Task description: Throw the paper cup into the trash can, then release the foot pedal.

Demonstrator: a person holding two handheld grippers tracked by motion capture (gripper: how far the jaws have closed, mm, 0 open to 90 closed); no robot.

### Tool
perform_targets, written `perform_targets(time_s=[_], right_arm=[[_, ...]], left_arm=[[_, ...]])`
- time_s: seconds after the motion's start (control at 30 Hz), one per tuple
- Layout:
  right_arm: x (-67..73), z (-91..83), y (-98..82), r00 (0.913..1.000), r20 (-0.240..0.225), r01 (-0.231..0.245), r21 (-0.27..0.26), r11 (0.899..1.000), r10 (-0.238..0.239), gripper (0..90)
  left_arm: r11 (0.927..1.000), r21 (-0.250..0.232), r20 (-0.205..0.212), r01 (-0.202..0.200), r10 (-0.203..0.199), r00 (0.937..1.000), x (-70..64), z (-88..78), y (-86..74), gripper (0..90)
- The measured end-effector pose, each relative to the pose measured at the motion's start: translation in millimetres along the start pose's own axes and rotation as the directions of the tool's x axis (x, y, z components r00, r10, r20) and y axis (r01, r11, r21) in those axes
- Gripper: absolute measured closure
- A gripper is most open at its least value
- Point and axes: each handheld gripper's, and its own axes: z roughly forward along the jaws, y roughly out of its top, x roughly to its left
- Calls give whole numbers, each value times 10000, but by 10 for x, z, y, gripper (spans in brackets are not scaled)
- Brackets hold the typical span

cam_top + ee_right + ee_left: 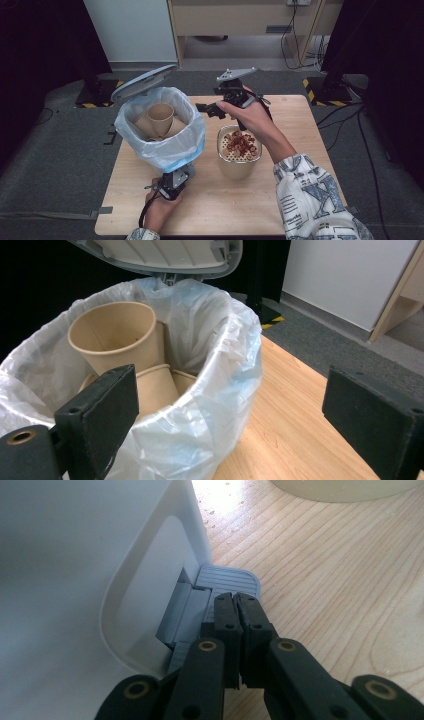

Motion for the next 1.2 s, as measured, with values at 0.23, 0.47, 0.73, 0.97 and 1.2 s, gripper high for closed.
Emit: perform_targets(time_s=[0.23,0.47,0.73,0.97,1.2], right_arm=[[-97,-89,-83,9997,192,-147,-12,9999,148,84],[-304,-291,-241,9962,753,-446,7,9990,444,81],[-477,-465,-391,9889,1350,-656,159,9977,628,80],[-570,-559,-477,9818,1742,-800,184,9966,756,75],[-623,-591,-524,9754,2042,-894,215,9958,832,68]], left_arm=[[10000,-11,-7,-16,16,10000,-1,0,-1,873],[9993,-155,-421,326,-332,9986,-23,-63,16,759],[9979,-639,-496,120,-152,9987,-92,-225,71,592],[9918,-836,-329,962,-992,9945,-128,-248,68,480],[9892,-804,-72,1227,-1237,9923,-116,-240,68,375]])
